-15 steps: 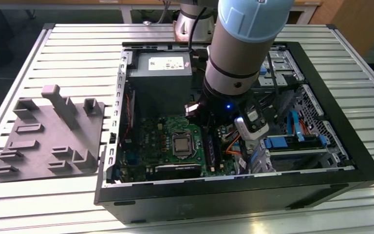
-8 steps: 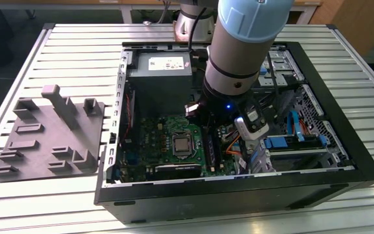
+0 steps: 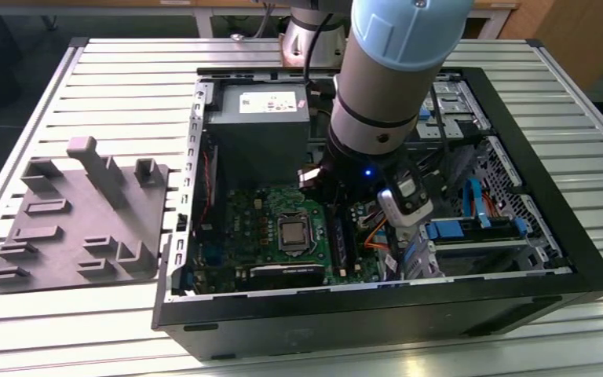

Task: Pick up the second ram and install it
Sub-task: 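Insert the second ram into the second slot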

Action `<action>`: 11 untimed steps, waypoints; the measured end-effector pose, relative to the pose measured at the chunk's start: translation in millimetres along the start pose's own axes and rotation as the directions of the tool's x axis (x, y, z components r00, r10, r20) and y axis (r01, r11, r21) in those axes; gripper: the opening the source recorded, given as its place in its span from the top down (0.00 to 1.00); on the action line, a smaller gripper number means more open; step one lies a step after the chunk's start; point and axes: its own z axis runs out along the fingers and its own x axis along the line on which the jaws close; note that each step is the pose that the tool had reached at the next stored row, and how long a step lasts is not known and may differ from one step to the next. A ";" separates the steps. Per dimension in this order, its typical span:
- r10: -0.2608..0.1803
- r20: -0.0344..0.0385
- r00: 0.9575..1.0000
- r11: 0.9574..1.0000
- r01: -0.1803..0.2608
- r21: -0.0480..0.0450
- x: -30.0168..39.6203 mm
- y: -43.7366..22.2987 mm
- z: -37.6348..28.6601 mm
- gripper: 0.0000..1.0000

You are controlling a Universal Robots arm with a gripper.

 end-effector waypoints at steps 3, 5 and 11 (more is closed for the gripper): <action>0.018 0.001 1.000 1.000 -0.018 0.000 -0.1 0.0 0.2 0.88; 0.028 0.002 1.000 1.000 -0.028 -0.001 -0.1 0.0 0.3 0.88; 0.030 0.003 1.000 1.000 -0.030 -0.001 -0.1 0.0 0.6 0.88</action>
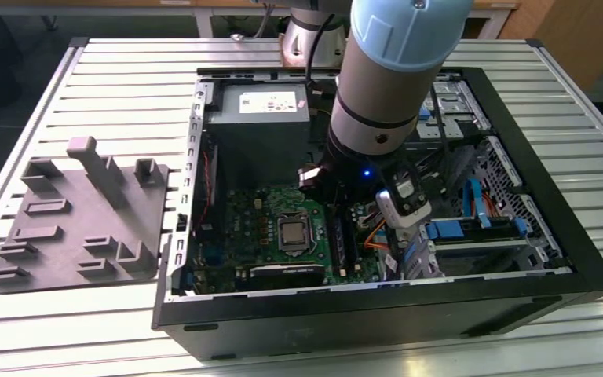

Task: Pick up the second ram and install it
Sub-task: 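Insert the second ram into the second slot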

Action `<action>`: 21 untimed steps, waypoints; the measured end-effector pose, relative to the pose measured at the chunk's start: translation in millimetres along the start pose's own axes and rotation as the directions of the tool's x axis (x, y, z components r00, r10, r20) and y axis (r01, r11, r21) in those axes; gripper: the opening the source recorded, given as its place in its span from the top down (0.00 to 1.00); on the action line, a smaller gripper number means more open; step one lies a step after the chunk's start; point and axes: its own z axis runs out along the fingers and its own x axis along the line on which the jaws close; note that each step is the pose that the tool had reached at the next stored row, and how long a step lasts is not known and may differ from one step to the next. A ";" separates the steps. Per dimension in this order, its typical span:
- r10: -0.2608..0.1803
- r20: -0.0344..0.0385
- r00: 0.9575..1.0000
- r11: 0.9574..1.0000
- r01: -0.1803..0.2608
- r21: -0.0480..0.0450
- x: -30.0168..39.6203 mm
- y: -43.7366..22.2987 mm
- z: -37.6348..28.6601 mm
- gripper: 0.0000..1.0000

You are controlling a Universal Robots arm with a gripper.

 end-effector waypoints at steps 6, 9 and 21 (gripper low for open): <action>0.000 0.000 1.000 1.000 0.000 0.000 0.0 0.0 0.4 0.88; -0.002 0.000 1.000 1.000 0.002 0.000 0.0 -0.1 0.6 0.88; -0.011 -0.001 1.000 1.000 0.011 0.000 -1.1 0.0 0.6 0.88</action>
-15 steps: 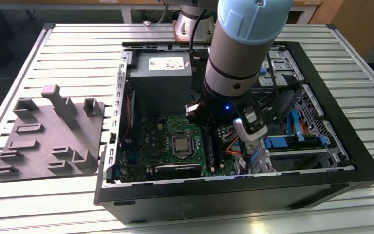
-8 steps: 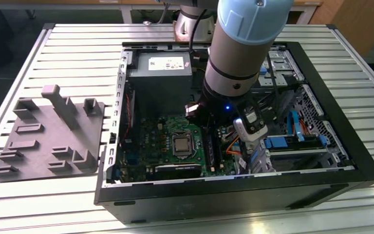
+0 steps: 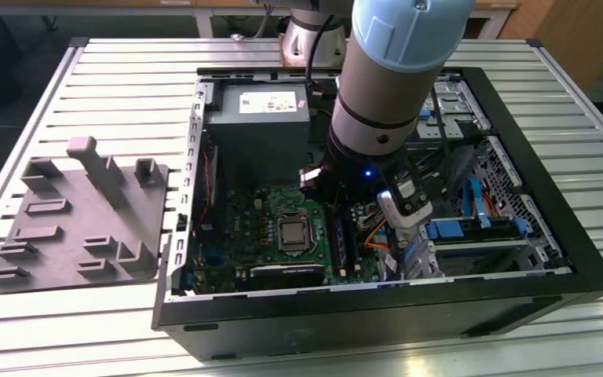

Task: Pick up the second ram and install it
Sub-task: 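Insert the second ram into the second slot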

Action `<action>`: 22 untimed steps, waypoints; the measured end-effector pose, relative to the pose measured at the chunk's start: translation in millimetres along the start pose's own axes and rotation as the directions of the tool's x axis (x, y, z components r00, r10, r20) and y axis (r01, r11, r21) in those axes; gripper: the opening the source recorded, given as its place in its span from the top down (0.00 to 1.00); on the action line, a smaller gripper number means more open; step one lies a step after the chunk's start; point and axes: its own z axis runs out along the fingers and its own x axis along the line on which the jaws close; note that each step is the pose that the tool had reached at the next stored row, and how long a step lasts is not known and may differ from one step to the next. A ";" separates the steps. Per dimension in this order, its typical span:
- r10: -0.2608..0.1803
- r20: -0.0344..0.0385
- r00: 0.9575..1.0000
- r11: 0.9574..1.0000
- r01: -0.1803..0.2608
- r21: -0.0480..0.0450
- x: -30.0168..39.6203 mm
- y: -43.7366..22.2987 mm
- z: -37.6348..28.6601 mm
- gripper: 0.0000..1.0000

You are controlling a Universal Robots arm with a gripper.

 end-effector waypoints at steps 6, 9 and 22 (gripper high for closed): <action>0.000 0.000 1.000 1.000 0.000 0.000 -0.1 0.0 0.7 0.88; 0.000 0.000 1.000 1.000 0.000 0.000 -0.1 -0.1 0.9 0.88; -0.008 -0.001 1.000 1.000 0.008 0.000 -0.1 -0.2 2.3 0.88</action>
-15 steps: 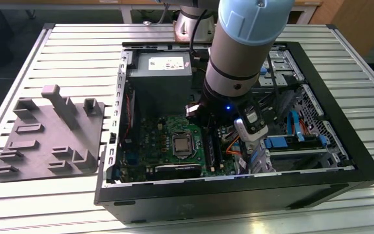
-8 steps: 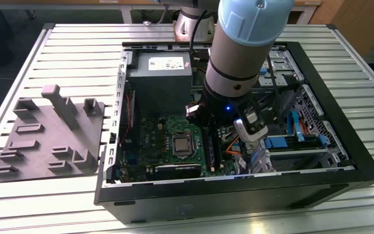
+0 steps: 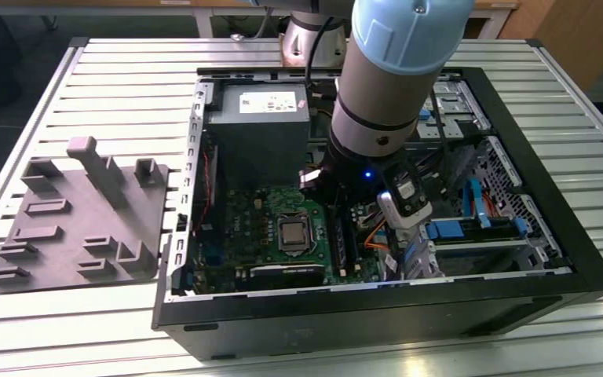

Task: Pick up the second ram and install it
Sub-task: 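Insert the second ram into the second slot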

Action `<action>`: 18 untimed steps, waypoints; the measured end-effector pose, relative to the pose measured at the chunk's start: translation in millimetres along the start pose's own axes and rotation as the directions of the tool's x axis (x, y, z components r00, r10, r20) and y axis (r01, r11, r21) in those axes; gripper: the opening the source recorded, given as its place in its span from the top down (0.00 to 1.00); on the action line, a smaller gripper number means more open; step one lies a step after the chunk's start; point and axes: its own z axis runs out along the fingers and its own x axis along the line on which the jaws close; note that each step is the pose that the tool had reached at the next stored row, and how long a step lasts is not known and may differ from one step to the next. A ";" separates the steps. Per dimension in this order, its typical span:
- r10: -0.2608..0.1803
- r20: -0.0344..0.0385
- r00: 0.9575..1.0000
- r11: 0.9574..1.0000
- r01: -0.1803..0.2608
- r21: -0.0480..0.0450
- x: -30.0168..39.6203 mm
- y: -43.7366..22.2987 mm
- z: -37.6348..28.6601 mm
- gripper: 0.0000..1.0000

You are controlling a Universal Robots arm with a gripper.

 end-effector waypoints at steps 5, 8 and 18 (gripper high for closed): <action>-0.002 0.000 1.000 1.000 0.002 0.000 0.0 -0.1 1.0 0.88; -0.002 0.000 1.000 1.000 0.002 0.000 0.1 -0.1 1.0 0.88; -0.004 0.000 1.000 1.000 0.004 0.002 0.1 -0.1 1.2 0.88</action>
